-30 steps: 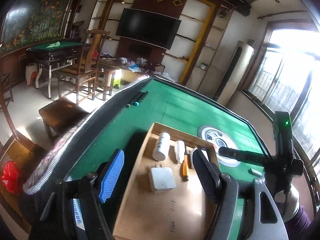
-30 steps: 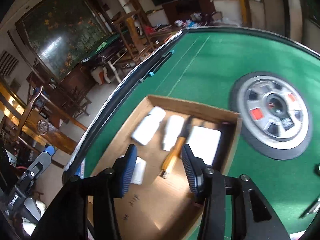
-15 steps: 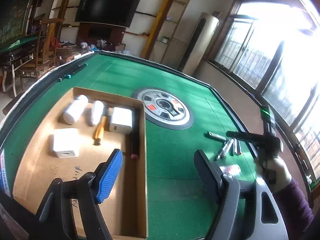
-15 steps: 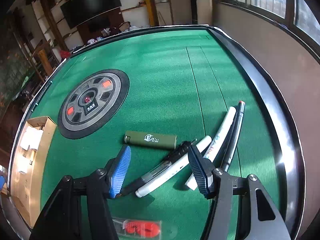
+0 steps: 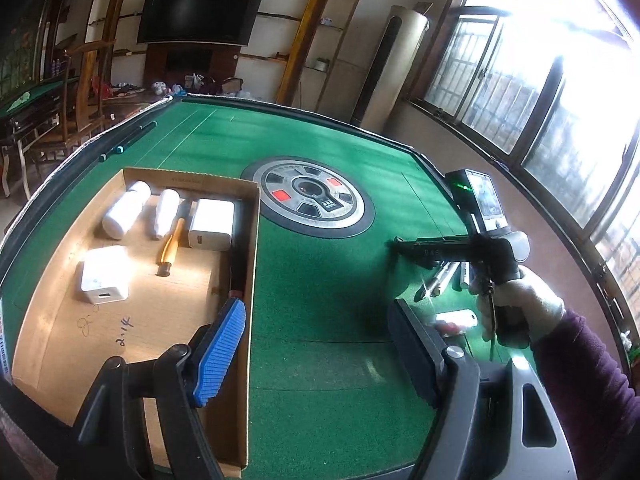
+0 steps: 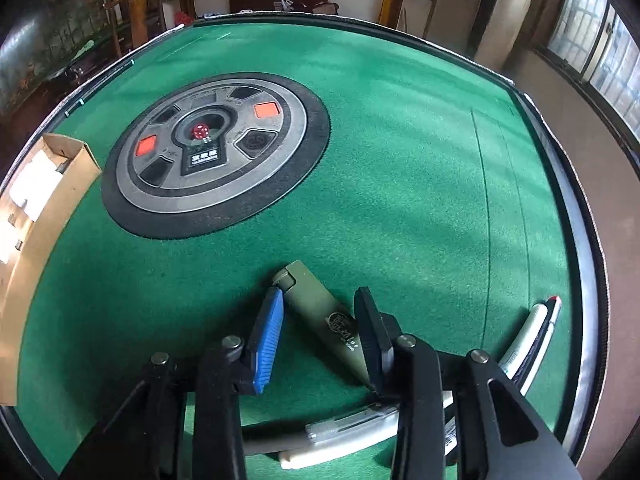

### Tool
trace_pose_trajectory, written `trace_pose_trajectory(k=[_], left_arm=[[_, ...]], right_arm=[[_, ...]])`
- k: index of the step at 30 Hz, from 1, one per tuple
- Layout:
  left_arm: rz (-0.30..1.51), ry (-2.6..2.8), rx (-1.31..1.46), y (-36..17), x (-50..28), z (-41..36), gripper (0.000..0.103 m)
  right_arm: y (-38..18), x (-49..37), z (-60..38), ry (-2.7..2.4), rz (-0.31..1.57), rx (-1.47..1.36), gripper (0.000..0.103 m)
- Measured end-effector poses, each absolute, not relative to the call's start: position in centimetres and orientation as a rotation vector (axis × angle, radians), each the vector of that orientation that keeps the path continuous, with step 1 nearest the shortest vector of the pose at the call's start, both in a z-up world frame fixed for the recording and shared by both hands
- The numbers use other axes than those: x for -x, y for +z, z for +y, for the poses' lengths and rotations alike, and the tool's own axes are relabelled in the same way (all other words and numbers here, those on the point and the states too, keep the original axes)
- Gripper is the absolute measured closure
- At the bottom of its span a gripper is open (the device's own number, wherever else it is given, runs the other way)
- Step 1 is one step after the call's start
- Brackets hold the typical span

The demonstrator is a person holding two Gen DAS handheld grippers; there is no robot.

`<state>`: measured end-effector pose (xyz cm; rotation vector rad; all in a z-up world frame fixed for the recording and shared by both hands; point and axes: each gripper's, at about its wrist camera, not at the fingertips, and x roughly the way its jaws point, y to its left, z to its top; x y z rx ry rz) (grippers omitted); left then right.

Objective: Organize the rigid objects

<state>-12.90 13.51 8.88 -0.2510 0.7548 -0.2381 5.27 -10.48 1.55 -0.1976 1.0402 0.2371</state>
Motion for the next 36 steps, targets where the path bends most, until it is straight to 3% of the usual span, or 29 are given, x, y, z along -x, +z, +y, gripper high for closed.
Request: trace_pose_trajectory(k=[4, 8, 13, 14, 16, 19, 26, 33, 34, 36], left_arm=[[0.782, -0.258, 0.261, 8.2, 12.7, 13.2, 0.026], [0.796, -0.266, 0.259, 7.9, 12.9, 13.0, 0.026], [0.801, -0.284, 0.227, 8.1, 13.4, 12.0, 0.026], [0.81, -0.289, 0.221, 8.0, 13.3, 11.6, 0.026], [0.834, -0.307, 0.212, 7.8, 12.9, 10.7, 0.026], [0.873, -0.334, 0.21, 7.5, 11.8, 9.1, 0.026], [0.962, -0.269, 0.215, 5.8, 6.3, 5.1, 0.026], [1.015, -0.171, 0.102, 2.6, 1.5, 1.3, 0.026], [1.032, -0.169, 0.086, 2.0, 1.0, 0.9, 0.028], [1.028, -0.17, 0.048, 1.5, 0.8, 0.4, 0.044]], right_arm=[[1.5, -3.8, -8.3, 0.354, 1.105, 0.035, 0.072], [1.3, -1.6, -4.6, 0.444, 1.151, -0.079, 0.071], [3.6, 0.9, -4.4, 0.482, 1.012, -0.141, 0.07], [4.6, 1.4, -5.2, 0.446, 0.947, -0.128, 0.068], [6.3, 2.5, -7.3, 0.354, 0.818, -0.109, 0.052], [8.4, 3.8, -11.4, 0.2, 0.65, -0.088, 0.039], [7.1, 3.9, -21.7, 0.019, 0.546, -0.288, 0.037], [6.5, 3.7, -24.4, 0.016, 0.562, -0.348, 0.037], [6.6, 3.8, -24.3, 0.015, 0.555, -0.342, 0.037], [6.8, 4.1, -24.3, 0.024, 0.546, -0.345, 0.037]])
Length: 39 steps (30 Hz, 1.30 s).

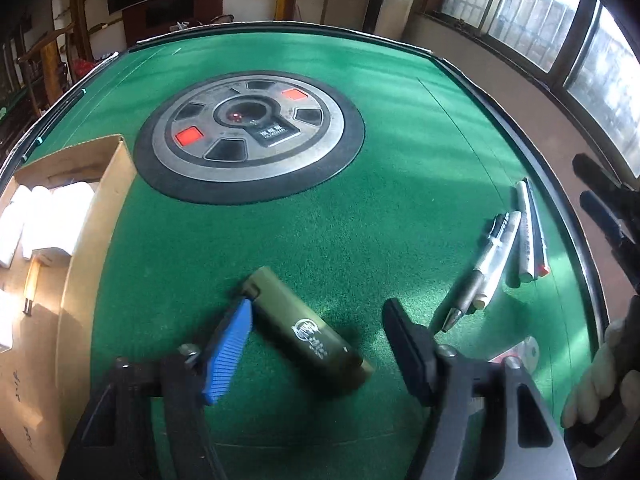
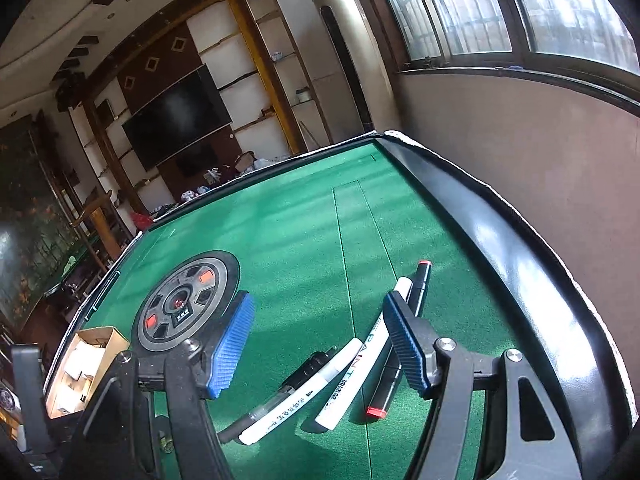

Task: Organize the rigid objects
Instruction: 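Close the left tool on the green lighter and lift it, then carry the lighter into the box and open the left tool while the right tool grasps the clear red package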

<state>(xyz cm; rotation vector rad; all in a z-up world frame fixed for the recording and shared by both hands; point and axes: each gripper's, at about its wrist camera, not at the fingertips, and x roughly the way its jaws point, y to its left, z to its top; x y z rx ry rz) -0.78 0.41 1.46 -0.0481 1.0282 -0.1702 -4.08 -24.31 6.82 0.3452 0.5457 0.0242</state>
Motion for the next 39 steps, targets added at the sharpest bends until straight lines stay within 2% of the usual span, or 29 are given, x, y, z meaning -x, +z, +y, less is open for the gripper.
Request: trace_pose_trajectory(k=[1, 2, 4, 9, 13, 16, 25, 31, 35, 39], left_arm=[[1.02, -0.176, 0.015, 1.4, 0.9, 0.2, 0.069], [1.016, -0.192, 0.0, 1.5, 1.0, 0.3, 0.077], [1.034, -0.219, 0.021, 1.6, 1.1, 1.3, 0.082], [1.013, -0.219, 0.014, 1.5, 1.8, 2.0, 0.082], [0.97, -0.215, -0.071, 1.3, 2.5, 0.5, 0.072], [0.975, -0.262, -0.032, 1.6, 2.8, 0.9, 0.083], [0.856, -0.353, 0.197, 6.6, 7.9, 7.1, 0.082], [0.792, -0.396, 0.251, 9.1, 11.3, 11.4, 0.082], [0.795, -0.373, 0.29, 8.2, 11.6, 13.8, 0.082], [0.807, -0.342, 0.372, 7.2, 12.0, 16.6, 0.082]], right_arm=[[6.8, 4.1, -24.2, 0.026, 0.545, -0.348, 0.037], [6.8, 4.1, -24.3, 0.024, 0.546, -0.351, 0.037], [6.6, 4.2, -24.1, 0.025, 0.55, -0.361, 0.037], [6.6, 4.1, -23.8, 0.033, 0.557, -0.365, 0.037], [6.3, 3.7, -23.6, 0.021, 0.572, -0.352, 0.037], [6.0, 3.5, -23.5, 0.017, 0.581, -0.346, 0.037], [5.6, 3.5, -22.9, -0.045, 0.581, -0.272, 0.037], [6.1, 6.0, -20.0, 0.273, 0.769, -0.192, 0.037], [4.7, 7.1, -17.6, 0.339, 0.873, -0.028, 0.037], [1.7, 5.9, -16.3, 0.356, 1.003, -0.039, 0.037]])
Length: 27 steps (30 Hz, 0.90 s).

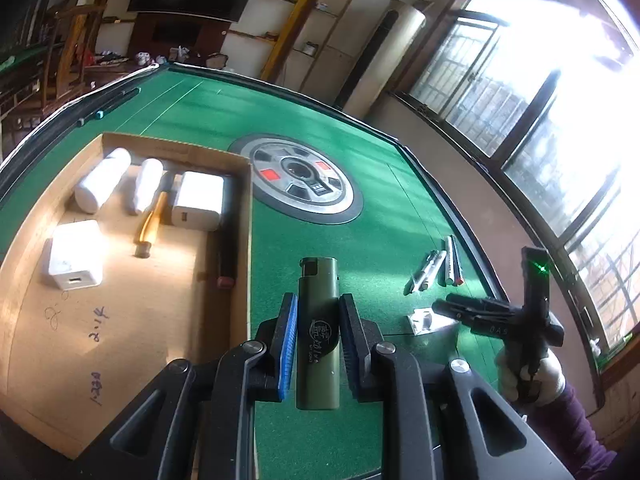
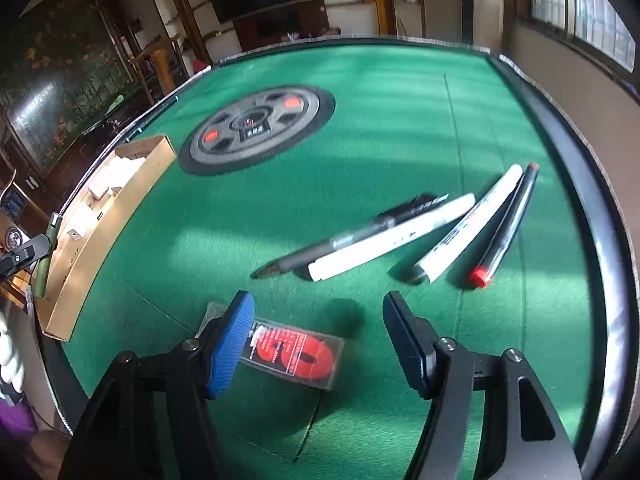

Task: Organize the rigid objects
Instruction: 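Carry the lighter into the box and open the left tool while the right tool grasps the clear red package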

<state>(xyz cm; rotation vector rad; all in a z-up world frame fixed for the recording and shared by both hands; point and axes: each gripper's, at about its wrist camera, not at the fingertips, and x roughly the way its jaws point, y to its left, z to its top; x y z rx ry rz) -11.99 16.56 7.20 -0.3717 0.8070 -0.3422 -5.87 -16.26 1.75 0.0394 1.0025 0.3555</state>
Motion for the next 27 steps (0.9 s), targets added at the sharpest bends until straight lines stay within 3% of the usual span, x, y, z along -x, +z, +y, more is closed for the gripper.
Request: trace_pose_trajectory(k=[5, 14, 15, 19, 22, 27], left_arm=[[0.793, -0.288, 0.394, 7.2, 12.6, 19.3, 0.082], [0.864, -0.203, 0.402, 5.5, 11.3, 21.4, 0.082], [0.883, -0.184, 0.4, 5.2, 10.8, 21.8, 0.082], [0.961, -0.117, 0.371, 3.9, 8.4, 23.4, 0.082], [1.035, -0.088, 0.4, 2.3, 6.5, 24.6, 0.082], [1.054, -0.006, 0.389, 1.4, 4.3, 26.4, 0.082]], right_arm=[[1.2, 8.4, -12.4, 0.487, 1.08, 0.057, 0.035], [0.9, 10.1, -5.7, 0.447, 0.982, 0.369, 0.035], [1.0, 10.1, -5.4, 0.456, 0.971, 0.37, 0.037], [1.3, 10.4, -4.8, 0.471, 0.986, 0.344, 0.065], [1.3, 10.5, -5.1, 0.464, 0.998, 0.28, 0.076], [1.4, 10.1, -6.9, 0.468, 1.024, 0.118, 0.076]])
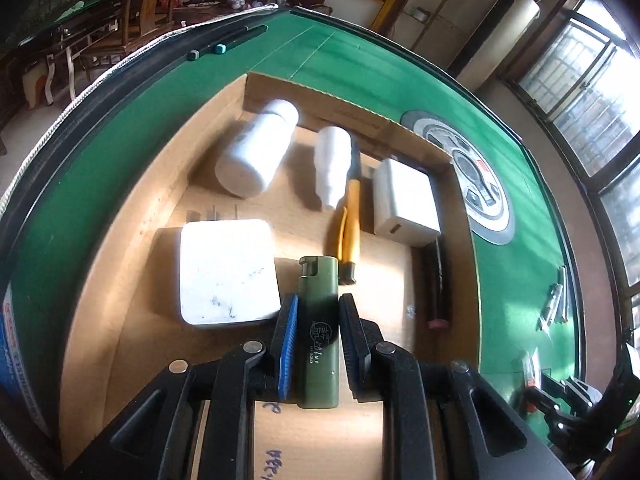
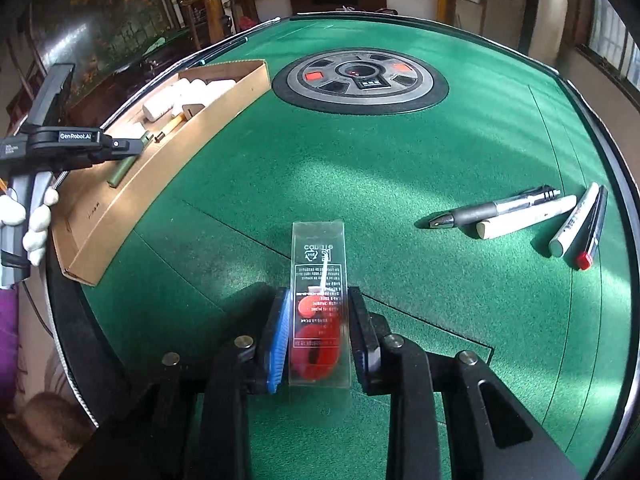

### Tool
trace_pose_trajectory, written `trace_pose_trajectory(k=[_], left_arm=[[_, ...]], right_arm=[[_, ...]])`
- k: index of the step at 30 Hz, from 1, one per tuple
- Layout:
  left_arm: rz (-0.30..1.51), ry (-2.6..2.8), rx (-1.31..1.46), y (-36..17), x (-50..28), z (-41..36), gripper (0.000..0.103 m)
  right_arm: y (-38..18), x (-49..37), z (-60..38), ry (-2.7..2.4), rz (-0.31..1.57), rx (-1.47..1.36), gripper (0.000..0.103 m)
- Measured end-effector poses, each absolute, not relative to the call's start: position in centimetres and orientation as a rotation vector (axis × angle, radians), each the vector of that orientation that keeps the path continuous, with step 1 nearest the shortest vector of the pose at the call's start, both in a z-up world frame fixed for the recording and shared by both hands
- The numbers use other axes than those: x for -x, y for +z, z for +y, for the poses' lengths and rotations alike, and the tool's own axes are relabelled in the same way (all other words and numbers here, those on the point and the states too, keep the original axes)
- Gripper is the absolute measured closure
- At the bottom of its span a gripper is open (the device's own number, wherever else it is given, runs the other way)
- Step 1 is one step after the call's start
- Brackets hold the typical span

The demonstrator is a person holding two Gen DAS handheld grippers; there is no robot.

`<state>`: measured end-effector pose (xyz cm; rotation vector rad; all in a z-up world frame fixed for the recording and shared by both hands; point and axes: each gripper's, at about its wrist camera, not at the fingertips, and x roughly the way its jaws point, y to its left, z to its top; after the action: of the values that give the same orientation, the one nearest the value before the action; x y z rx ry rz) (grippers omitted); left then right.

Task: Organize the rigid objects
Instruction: 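Carry the lighter into the box and open the left tool while the right tool grasps the clear red package, then lower the clear package into the box and open the right tool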

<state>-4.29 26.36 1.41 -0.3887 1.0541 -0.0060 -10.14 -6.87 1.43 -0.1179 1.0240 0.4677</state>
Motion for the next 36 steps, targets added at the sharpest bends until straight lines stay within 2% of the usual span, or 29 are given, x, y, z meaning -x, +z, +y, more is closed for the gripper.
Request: trace_pose_trajectory(k=[6, 14, 17, 24, 31, 36], left_arm=[[1.036, -0.008, 0.502, 1.4, 3.7, 29.0, 0.076], [0.809, -0.04, 0.527, 7.4, 10.6, 30.1, 0.05], [0.719, 0.007, 0.489, 9.1, 13.4, 30.7, 0.045], [0.671, 0.056, 0.493, 8.8, 16.8, 33.5, 0.044], [0.672, 0.042, 0.543, 7.5, 17.5, 35.0, 0.044], [0.655, 0.032, 0.54, 7.7, 17.8, 35.0, 0.044]], right_arm=[[2.7, 9.3, -8.6, 0.523, 1.035, -0.084, 0.076], [7.8, 8.1, -3.3, 0.674, 1.017, -0.166, 0.076], [8.2, 7.0, 1.7, 0.735, 1.053, -0.148, 0.076], [6.2, 4.8, 13.2, 0.705, 1.143, -0.006, 0.076], [2.3, 4.4, 18.4, 0.581, 1.234, 0.076, 0.076], [2.2, 3.5, 21.0, 0.524, 1.203, 0.096, 0.076]])
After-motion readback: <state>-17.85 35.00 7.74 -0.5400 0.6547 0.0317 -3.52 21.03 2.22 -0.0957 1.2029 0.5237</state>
